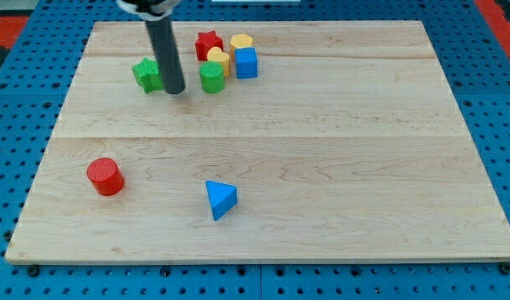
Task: Place the green star at the left of the heart
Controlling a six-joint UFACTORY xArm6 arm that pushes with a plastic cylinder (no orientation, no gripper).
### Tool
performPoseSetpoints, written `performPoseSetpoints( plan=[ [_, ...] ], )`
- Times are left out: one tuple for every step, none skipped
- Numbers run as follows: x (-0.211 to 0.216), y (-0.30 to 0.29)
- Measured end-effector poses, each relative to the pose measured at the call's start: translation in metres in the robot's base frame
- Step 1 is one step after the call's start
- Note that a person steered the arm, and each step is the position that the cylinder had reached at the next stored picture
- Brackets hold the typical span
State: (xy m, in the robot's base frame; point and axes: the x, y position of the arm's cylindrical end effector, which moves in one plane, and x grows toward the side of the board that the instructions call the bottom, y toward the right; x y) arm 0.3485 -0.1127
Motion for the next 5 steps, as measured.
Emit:
performPoseSetpoints(
  plan=[
    [0.03,-0.036],
    [0.022,-0.091],
    [-0.022,-0.055],
    [-0.03,-0.012],
    [-0.034,-0.012]
  ],
)
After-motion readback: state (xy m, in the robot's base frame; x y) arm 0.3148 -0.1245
